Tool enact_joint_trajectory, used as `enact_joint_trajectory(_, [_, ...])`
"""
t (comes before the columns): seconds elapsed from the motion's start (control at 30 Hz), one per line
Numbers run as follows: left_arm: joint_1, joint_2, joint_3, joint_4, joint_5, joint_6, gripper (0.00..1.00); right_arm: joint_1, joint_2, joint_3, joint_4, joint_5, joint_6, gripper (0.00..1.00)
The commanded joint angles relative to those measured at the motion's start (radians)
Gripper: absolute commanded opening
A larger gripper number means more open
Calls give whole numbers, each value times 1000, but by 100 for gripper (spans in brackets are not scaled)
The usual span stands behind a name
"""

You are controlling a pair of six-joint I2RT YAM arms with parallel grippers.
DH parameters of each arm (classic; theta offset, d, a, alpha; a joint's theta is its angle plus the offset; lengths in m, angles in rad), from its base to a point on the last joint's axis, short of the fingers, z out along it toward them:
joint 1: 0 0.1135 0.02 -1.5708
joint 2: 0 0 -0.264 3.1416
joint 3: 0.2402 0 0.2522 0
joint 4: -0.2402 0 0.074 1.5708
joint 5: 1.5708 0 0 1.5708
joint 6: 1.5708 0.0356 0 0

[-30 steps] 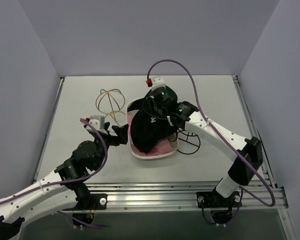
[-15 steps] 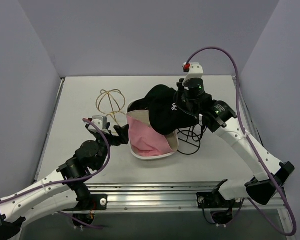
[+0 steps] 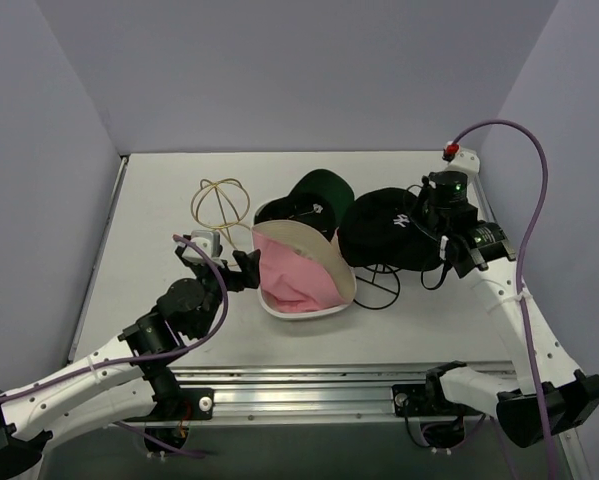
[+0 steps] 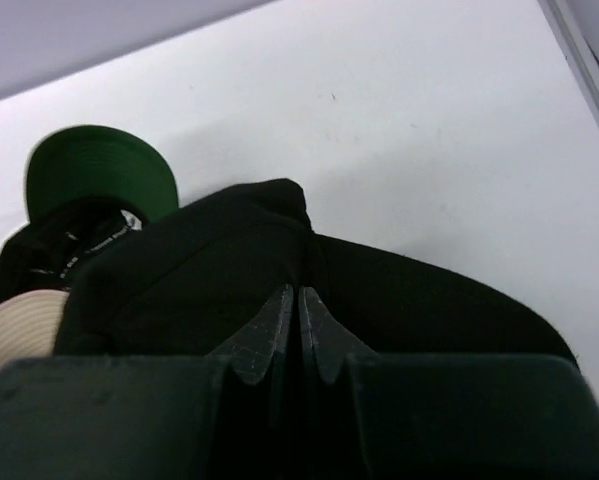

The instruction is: Stack the hats

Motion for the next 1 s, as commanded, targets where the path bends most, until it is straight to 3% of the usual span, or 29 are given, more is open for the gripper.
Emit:
enact_joint_trajectory(0.0, [-4, 1, 7, 48, -7, 12, 95, -49, -16, -60, 58, -79, 21, 0])
enact_joint_trajectory(0.27, [-4, 3, 8, 49, -4, 14, 95, -194, -103, -256, 116, -170, 30, 0])
enact_joint_trajectory(0.53, [-4, 20, 14, 49, 4, 17, 95, -201, -183, -369, 188, -256, 24, 0])
enact_joint_trajectory(0.97, [-5, 43, 25, 45, 19, 18, 95, -201, -299, -430, 114, -145, 20, 0])
